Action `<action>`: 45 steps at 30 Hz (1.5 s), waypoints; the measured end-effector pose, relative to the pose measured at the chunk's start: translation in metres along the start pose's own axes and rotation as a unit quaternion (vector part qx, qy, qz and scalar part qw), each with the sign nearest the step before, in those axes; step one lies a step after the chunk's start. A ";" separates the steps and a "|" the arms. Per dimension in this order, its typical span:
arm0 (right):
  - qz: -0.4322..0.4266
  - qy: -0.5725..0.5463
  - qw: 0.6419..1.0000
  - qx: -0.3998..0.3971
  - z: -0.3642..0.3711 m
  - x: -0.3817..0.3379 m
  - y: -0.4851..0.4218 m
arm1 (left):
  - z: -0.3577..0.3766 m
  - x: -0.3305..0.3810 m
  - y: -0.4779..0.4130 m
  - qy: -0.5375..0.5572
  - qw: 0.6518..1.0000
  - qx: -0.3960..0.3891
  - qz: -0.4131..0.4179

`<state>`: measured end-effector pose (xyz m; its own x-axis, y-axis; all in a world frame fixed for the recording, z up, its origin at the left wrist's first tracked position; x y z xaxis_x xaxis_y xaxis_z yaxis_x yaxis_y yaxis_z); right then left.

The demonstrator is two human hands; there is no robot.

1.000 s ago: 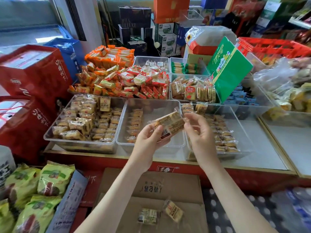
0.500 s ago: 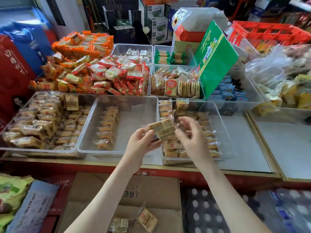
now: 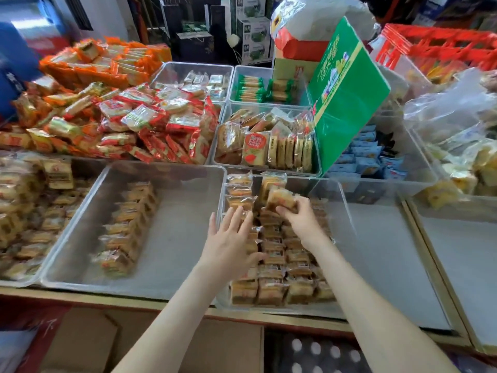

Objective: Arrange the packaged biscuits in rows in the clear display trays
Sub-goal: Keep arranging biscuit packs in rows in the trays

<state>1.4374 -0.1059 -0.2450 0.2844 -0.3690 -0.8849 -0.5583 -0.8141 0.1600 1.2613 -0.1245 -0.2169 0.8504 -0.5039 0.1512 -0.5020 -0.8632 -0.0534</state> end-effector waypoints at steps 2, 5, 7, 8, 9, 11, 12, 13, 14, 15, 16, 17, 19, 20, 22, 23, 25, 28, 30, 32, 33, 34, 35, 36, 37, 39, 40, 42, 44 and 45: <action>0.009 0.043 0.999 -0.013 0.020 0.013 -0.018 | 0.007 -0.002 0.000 -0.004 1.000 -0.001 0.005; -0.033 0.085 0.996 0.026 0.030 0.010 -0.025 | -0.007 -0.006 0.004 0.043 0.998 0.053 0.003; -0.042 0.094 0.992 0.067 0.026 0.011 -0.022 | -0.022 -0.017 0.012 0.075 0.991 0.106 0.004; -0.040 0.096 0.990 0.091 0.021 0.011 -0.019 | -0.031 -0.027 0.019 0.088 0.987 0.136 -0.001; -0.047 0.107 0.987 0.114 0.015 0.006 -0.016 | -0.039 -0.041 0.028 0.093 0.982 0.161 -0.012; -0.084 0.147 0.971 0.170 0.003 -0.020 -0.006 | -0.048 -0.080 0.051 0.070 0.978 0.192 -0.044; -0.118 0.165 0.958 0.204 -0.001 -0.042 0.004 | -0.050 -0.104 0.065 0.053 0.977 0.196 -0.064; -0.162 0.165 0.945 0.230 -0.001 -0.066 0.019 | -0.052 -0.131 0.079 0.036 0.976 0.196 -0.088; -0.213 0.144 0.938 0.231 0.008 -0.092 0.036 | -0.054 -0.160 0.094 0.016 0.974 0.196 -0.113; -0.264 0.115 0.938 0.193 0.029 -0.115 0.056 | -0.055 -0.189 0.109 -0.008 0.971 0.196 -0.136; -0.311 0.091 0.938 0.121 0.060 -0.134 0.078 | -0.057 -0.216 0.122 -0.034 0.968 0.193 -0.155; -0.352 0.085 0.932 0.028 0.097 -0.149 0.103 | -0.059 -0.239 0.134 -0.056 0.967 0.186 -0.165; -0.408 0.124 0.891 -0.155 0.178 -0.157 0.153 | -0.055 -0.276 0.152 -0.087 0.970 0.162 -0.161; -0.423 0.160 0.863 -0.224 0.216 -0.154 0.172 | -0.051 -0.288 0.158 -0.092 0.974 0.145 -0.150; -0.441 0.246 0.809 -0.300 0.280 -0.139 0.191 | -0.041 -0.301 0.164 -0.081 0.981 0.126 -0.122; -0.453 0.286 0.784 -0.314 0.307 -0.131 0.195 | -0.037 -0.304 0.166 -0.064 0.983 0.129 -0.112; -0.473 0.376 0.730 -0.318 0.348 -0.114 0.195 | -0.033 -0.307 0.168 -0.022 0.981 0.159 -0.105; -0.483 0.456 0.691 -0.285 0.378 -0.099 0.191 | -0.033 -0.307 0.170 0.007 0.969 0.234 -0.084; -0.466 0.458 0.710 -0.264 0.385 -0.096 0.186 | -0.033 -0.306 0.171 0.010 0.964 0.253 -0.075; -0.451 0.474 0.712 -0.255 0.389 -0.094 0.184 | -0.032 -0.310 0.173 0.015 0.964 0.252 -0.078; -0.450 0.483 0.707 -0.253 0.388 -0.093 0.185 | -0.030 -0.310 0.174 0.017 0.966 0.244 -0.078; -0.455 0.491 0.700 -0.250 0.387 -0.094 0.187 | -0.028 -0.310 0.175 0.021 0.969 0.231 -0.078; -0.462 0.498 0.692 -0.246 0.385 -0.096 0.189 | -0.026 -0.310 0.175 0.025 0.973 0.216 -0.079; -0.468 0.506 0.684 -0.240 0.381 -0.099 0.192 | -0.023 -0.311 0.174 0.031 0.976 0.197 -0.083; -0.471 0.513 0.679 -0.233 0.376 -0.102 0.194 | -0.021 -0.312 0.174 0.038 0.979 0.179 -0.087; -0.475 0.511 0.684 -0.212 0.359 -0.112 0.194 | -0.024 -0.313 0.174 0.062 0.980 0.160 -0.102; -0.477 0.498 0.696 -0.198 0.346 -0.121 0.193 | -0.029 -0.313 0.175 0.085 0.977 0.158 -0.116; -0.481 0.437 0.739 -0.178 0.311 -0.149 0.197 | -0.041 -0.311 0.173 0.171 0.964 0.148 -0.139; -0.465 0.353 0.792 -0.182 0.268 -0.184 0.209 | -0.072 -0.298 0.166 0.277 0.937 0.167 -0.133; -0.439 0.308 0.821 -0.196 0.247 -0.202 0.219 | -0.091 -0.288 0.161 0.341 0.916 0.168 -0.127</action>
<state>1.0654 -0.0989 -0.1387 0.8504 0.3792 -0.3649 0.3323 -0.9246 -0.1864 0.9216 -0.1154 -0.1795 0.5789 -0.2487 0.7766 -0.1281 -0.9683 -0.2147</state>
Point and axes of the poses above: each hand's wrist, its own y-axis away from the middle knuckle, its own z-axis out of the palm, x = y × z, the point moved 10 cm from there along -y, towards the middle knuckle, and after that the axes turned 14 degrees about x, right-handed, at the moved point
